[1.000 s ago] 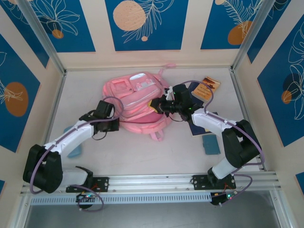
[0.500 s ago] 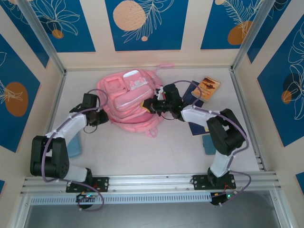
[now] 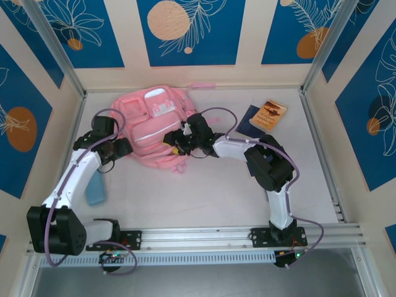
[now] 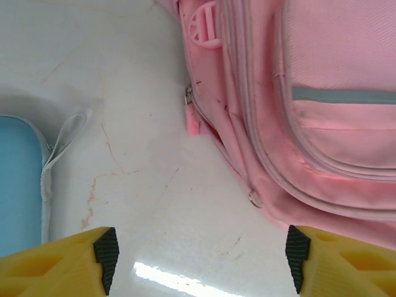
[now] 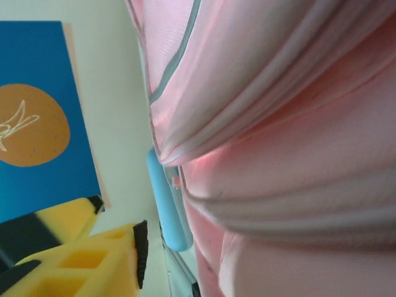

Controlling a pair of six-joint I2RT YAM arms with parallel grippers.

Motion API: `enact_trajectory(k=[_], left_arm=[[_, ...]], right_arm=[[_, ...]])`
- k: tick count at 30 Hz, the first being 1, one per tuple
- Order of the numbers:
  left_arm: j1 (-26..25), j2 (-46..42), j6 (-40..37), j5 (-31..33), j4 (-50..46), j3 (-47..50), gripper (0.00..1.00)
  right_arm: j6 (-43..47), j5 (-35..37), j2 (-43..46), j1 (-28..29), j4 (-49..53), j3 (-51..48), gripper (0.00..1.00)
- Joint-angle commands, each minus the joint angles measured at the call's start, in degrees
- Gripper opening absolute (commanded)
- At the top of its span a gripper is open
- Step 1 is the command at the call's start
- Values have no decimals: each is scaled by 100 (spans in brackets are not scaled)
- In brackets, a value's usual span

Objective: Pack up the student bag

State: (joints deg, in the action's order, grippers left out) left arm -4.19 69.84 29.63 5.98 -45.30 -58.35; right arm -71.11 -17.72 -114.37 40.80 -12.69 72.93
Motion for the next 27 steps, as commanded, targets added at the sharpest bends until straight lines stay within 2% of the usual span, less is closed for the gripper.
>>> enact_trajectory(k=[1,4,9,13,20,24,27], left_arm=[[76,-196,-31,-236,-502,-240,77],[77,-293,-132,-377,-712,-282,81],[84,-451,-272,-798,-838,-195,91],[85,-526,-246,-1258,-704,-92,93],[83,-455,-297,-1491,-313,42,94],[84,-363,-426,-1646,-225,23,100],[87,-348,-488,-1666,-184,51,100]], right_arm=[[539,282,880,-6,1141,-269,64],[1243,914,1593,-11,2341,-476,70],[2110,2386,2559,-177,3895,-803,78],[2617,3201,2755,-721,4696,-875,81],[2983,3400,2453,-2031,4846,-1149,84],[3200,3345,2002,-2393,4894,-1052,90],[3304,3374,1614,-2532,4986,-899,91]])
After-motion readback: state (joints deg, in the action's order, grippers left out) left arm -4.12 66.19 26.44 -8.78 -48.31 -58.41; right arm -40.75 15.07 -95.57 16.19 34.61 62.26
